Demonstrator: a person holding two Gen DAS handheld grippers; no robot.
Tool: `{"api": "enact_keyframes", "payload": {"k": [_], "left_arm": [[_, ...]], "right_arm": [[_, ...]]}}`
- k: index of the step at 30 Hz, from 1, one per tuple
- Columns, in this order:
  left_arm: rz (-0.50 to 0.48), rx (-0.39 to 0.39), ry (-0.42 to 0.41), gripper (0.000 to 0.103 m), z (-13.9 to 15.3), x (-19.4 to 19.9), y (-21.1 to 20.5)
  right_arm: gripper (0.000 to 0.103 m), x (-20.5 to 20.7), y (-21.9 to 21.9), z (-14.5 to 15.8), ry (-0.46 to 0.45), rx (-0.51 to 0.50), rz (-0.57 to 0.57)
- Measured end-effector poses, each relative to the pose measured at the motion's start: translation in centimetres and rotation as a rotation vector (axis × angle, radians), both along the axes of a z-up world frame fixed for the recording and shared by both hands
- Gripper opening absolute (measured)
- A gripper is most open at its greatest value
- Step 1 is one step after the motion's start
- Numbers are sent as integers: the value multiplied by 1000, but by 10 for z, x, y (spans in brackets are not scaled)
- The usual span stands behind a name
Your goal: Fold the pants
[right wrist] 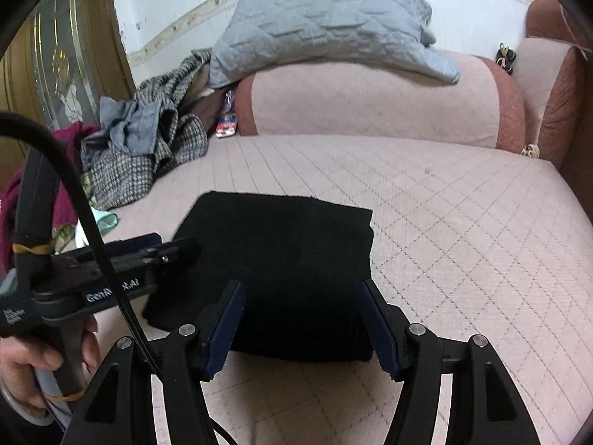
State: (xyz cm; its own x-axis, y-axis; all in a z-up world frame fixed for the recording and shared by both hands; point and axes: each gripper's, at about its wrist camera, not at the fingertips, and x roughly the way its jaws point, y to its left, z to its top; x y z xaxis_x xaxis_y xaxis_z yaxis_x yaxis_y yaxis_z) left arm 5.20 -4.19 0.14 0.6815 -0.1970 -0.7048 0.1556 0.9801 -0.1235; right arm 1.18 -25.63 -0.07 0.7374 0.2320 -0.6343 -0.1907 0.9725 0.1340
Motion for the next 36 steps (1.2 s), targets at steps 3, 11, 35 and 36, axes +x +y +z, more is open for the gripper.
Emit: {"api": "enact_keyframes", "payload": {"k": [3, 11, 35, 36], "left_arm": [[-11, 11, -42, 56, 10, -16, -1], [4, 27, -103, 56, 28, -50, -2], [58, 93, -171, 56, 18, -102, 16], [60, 100, -176, 56, 19, -102, 15]], "right_arm": [[61, -14, 1, 7, -10, 20, -3], [61, -50, 1, 15, -18, 30, -10], [62, -90, 16, 11, -9, 17, 2], [62, -90, 16, 10, -7, 18, 5]]}}
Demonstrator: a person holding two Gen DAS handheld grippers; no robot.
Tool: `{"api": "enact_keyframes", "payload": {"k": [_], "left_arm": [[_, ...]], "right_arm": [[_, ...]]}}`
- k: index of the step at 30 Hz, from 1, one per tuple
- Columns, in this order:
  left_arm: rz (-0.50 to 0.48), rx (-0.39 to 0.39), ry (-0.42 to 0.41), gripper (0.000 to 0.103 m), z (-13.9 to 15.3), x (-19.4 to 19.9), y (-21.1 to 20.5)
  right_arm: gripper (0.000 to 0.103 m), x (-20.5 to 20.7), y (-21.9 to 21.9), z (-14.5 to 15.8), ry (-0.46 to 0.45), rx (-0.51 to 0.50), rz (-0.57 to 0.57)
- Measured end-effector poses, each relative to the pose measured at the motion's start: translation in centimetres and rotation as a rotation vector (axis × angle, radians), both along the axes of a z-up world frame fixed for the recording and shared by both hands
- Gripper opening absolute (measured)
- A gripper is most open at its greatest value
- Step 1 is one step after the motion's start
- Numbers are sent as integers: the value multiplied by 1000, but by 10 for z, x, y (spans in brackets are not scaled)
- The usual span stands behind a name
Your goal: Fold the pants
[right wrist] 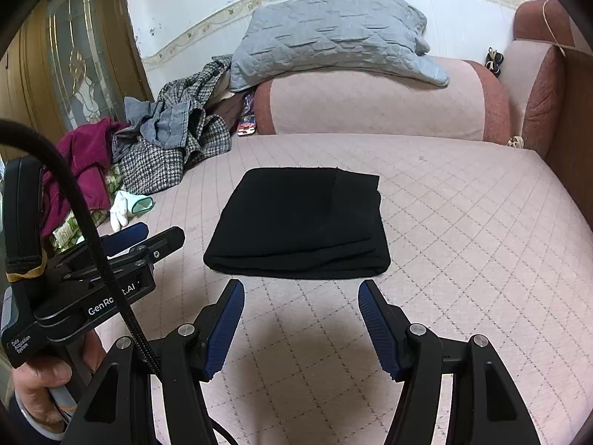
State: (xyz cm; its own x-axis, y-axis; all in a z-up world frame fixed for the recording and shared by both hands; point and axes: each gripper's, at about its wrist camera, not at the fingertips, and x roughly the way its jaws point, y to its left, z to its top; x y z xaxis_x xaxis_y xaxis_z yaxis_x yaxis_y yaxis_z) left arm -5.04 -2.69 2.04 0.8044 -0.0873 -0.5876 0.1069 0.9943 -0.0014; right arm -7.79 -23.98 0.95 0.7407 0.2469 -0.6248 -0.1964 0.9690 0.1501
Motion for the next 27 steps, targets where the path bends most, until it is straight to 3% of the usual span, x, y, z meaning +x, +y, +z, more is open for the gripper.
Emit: {"api": "enact_keyframes", "payload": {"k": [27], "left_arm": [[-17, -17, 7, 56, -2, 6, 1]], "right_arm": [[62, 1, 6, -9, 29, 3, 0]]}}
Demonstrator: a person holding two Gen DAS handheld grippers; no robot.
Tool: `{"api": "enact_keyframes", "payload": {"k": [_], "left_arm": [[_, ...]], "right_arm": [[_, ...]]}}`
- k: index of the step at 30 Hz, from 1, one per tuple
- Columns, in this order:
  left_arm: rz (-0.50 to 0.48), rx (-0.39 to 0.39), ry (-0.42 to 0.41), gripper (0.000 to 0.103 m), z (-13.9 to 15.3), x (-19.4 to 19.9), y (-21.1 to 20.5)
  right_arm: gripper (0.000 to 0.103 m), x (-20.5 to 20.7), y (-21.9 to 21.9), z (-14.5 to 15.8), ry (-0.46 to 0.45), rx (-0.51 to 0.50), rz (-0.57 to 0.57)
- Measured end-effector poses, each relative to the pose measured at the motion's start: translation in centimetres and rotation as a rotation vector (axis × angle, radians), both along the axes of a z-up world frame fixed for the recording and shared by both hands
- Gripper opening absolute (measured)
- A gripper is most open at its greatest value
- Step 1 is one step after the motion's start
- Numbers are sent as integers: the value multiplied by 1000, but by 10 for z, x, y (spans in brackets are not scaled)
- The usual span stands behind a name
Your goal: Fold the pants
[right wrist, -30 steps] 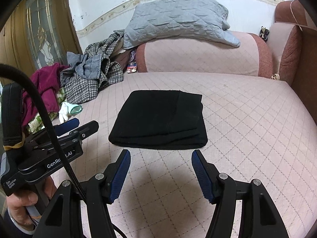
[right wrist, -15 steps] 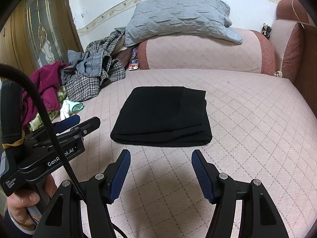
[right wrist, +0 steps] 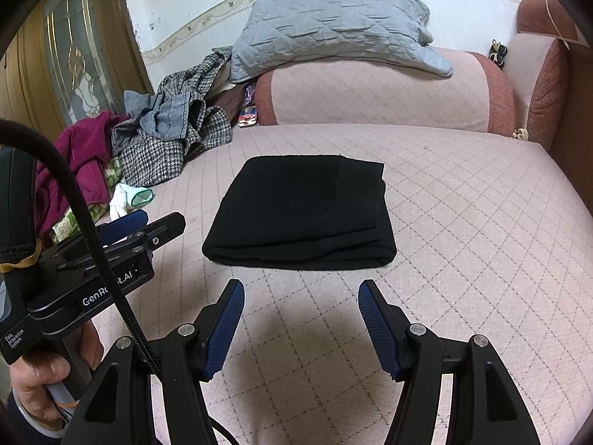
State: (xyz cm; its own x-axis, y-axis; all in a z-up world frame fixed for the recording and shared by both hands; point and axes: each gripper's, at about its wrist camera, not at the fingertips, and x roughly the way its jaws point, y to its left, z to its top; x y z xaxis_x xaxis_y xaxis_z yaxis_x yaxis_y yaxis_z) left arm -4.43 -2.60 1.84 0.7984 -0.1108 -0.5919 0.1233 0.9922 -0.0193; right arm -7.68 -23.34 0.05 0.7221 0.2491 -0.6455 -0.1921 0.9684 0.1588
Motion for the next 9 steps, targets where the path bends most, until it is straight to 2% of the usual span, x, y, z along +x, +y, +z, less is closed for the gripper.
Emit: {"api": "enact_keyframes", "payload": {"k": [3, 9], "left_arm": [[-5, -17, 4, 56, -1, 1, 2], [-12, -1, -16, 56, 1, -2, 0]], "right_arm": [[62, 0, 0, 0, 0, 0, 2], [62, -1, -1, -1, 1, 0, 6]]}}
